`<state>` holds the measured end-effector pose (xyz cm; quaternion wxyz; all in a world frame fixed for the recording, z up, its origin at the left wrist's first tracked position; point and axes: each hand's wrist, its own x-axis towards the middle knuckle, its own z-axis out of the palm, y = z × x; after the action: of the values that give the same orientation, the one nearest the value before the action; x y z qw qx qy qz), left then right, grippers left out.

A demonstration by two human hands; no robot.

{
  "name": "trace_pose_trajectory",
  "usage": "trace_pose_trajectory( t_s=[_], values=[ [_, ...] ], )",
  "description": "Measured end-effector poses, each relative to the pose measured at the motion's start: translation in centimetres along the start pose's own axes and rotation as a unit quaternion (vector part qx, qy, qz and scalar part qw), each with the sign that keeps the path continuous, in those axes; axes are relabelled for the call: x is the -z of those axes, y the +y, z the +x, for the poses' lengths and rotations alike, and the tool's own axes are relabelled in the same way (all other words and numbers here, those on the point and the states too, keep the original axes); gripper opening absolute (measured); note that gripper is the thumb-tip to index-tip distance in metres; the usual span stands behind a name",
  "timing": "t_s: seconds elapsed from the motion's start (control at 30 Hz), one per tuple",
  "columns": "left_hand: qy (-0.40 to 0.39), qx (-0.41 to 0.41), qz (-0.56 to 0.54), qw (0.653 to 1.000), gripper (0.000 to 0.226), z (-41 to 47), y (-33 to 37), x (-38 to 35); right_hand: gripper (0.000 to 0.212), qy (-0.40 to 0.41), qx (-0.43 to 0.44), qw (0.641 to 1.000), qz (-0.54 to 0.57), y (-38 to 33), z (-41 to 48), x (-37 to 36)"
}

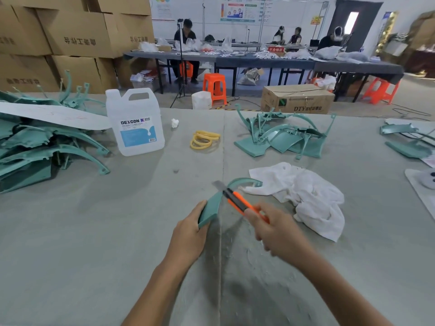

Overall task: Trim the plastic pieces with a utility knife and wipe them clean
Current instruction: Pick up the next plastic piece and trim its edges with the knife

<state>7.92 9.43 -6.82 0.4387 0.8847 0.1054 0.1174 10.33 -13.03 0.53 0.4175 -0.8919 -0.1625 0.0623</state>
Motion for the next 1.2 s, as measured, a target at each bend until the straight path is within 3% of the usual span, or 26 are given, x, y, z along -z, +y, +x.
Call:
trace_pose_trajectory(
  t_s=[0.13, 0.3, 0.63, 0.77, 0.9, 1.07, 1.2],
  values=[
    [0.017, 0.000, -0.057, 0.998, 0.046, 0.2, 0.3, 0.3, 0.024, -0.032, 0.020, 0.995, 0.091, -0.9, -1.6, -2.1],
    [0.026, -0.001, -0.100, 0.995, 0.042, 0.0, 0.4, 0.5, 0.030, 0.027, 0.032, 0.999, 0.009, -0.9, 1.1, -2.5],
    [0.007, 0.002, -0.041, 0.999, 0.049, -0.3, 0.2, 0.1, 0.033, 0.119, -0.153, 0.967, -0.167, 5.8, 8.4, 2.1],
    [0.023, 0.004, -0.090, 0.996, 0.043, -0.1, 0.4, 0.7, 0.031, 0.136, -0.053, 0.988, -0.056, 2.9, 5.7, 1.3],
    [0.047, 0.033, -0.140, 0.989, 0.016, -0.7, 1.3, 1.3, 0.022, 0.042, 0.037, 0.998, 0.035, -1.0, 0.5, -2.1],
    [0.034, 0.058, -0.177, 0.982, 0.036, -3.5, 1.4, 1.7, 0.027, 0.004, 0.092, 0.995, -0.028, -1.9, -0.8, -3.2],
    [0.072, 0.069, -0.157, 0.982, 0.036, -3.6, 1.5, 1.8, 0.031, 0.076, 0.056, 0.988, -0.123, 0.2, 2.8, -2.1]
  ],
)
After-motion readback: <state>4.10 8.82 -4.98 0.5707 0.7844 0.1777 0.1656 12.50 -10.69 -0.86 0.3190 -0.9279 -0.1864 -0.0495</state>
